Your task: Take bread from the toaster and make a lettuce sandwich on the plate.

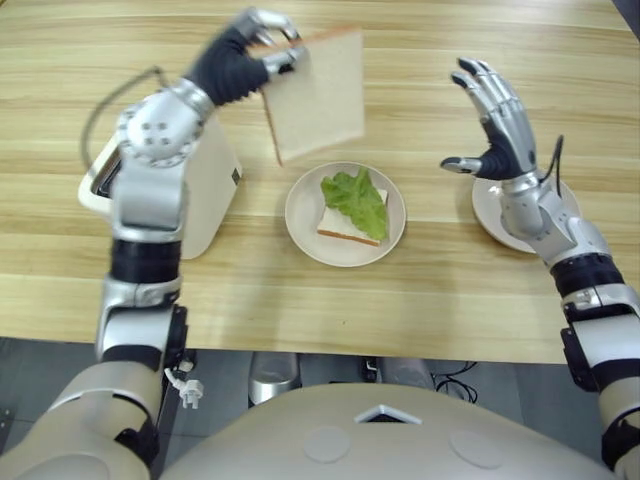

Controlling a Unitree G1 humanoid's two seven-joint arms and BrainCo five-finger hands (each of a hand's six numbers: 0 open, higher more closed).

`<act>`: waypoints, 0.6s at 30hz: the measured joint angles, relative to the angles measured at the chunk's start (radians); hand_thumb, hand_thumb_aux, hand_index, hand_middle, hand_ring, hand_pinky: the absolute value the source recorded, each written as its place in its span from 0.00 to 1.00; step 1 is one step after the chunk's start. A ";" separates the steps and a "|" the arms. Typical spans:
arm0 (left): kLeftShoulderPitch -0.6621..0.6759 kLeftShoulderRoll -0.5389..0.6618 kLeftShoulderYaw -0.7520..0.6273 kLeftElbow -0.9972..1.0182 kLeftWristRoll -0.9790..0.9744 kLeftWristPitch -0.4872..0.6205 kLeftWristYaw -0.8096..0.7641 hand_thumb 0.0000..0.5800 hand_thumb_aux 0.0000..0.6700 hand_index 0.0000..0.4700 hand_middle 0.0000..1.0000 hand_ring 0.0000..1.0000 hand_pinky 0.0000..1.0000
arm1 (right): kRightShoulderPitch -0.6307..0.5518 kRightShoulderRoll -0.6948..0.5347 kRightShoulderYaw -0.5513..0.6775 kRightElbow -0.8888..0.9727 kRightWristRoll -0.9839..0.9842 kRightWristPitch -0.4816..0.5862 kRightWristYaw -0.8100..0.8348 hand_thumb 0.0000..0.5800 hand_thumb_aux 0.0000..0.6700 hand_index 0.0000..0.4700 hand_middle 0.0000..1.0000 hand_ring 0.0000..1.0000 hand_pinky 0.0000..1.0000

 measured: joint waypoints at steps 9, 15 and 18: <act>-0.183 -0.115 -0.075 0.562 -0.049 -0.025 -0.199 1.00 1.00 0.98 1.00 1.00 1.00 | 0.044 0.031 -0.012 -0.005 -0.012 0.001 0.016 0.00 0.00 0.00 0.00 0.00 0.00; -0.240 -0.160 -0.084 0.772 -0.018 -0.100 -0.202 1.00 1.00 0.98 1.00 1.00 1.00 | 0.048 0.044 0.000 -0.009 -0.029 0.004 0.020 0.00 0.00 0.00 0.00 0.00 0.00; -0.271 -0.201 -0.085 0.847 -0.010 -0.131 -0.175 1.00 1.00 0.98 1.00 1.00 1.00 | 0.047 0.066 0.015 -0.009 -0.040 0.006 0.023 0.00 0.00 0.00 0.00 0.00 0.00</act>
